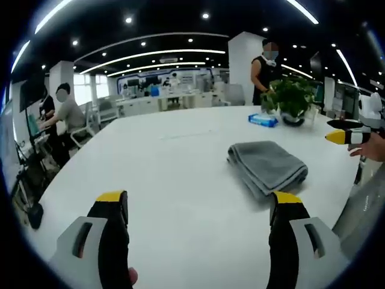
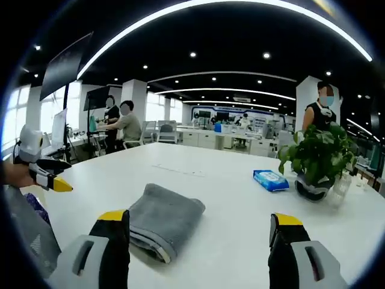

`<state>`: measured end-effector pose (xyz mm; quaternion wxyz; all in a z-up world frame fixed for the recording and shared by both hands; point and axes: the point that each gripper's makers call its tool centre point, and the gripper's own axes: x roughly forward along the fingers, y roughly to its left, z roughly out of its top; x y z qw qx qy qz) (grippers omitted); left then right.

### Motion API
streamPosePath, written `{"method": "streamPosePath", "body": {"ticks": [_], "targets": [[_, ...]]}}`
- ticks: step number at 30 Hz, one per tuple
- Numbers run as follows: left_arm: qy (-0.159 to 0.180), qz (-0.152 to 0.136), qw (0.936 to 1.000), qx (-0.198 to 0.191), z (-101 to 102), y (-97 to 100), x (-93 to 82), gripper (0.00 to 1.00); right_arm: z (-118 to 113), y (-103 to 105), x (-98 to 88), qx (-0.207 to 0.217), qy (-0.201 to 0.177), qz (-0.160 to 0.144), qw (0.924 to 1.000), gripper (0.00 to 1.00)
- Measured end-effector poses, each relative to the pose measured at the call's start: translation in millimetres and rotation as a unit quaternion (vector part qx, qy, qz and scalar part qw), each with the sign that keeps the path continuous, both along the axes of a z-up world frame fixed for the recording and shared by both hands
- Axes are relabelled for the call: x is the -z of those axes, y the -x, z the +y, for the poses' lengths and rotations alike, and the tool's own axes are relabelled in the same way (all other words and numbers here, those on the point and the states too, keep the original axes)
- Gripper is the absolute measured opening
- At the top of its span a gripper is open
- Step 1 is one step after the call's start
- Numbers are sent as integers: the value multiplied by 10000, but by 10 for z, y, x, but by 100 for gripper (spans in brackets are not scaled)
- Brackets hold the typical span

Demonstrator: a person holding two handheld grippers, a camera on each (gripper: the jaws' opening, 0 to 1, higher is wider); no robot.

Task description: Open the folded towel by lifting each exposed corner and separating the folded layers until the towel lies flat within the target outline without major curled edges

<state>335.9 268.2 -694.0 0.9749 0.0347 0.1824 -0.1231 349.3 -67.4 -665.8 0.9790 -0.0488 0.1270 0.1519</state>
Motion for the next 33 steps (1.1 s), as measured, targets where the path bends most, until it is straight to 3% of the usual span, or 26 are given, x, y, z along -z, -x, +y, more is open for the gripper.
{"method": "streamPosePath", "body": {"ticks": [33], "targets": [[27,-33,10000,-35,15,4,-24,95,-10,-3,13,2,246,-20,9997,96]]}}
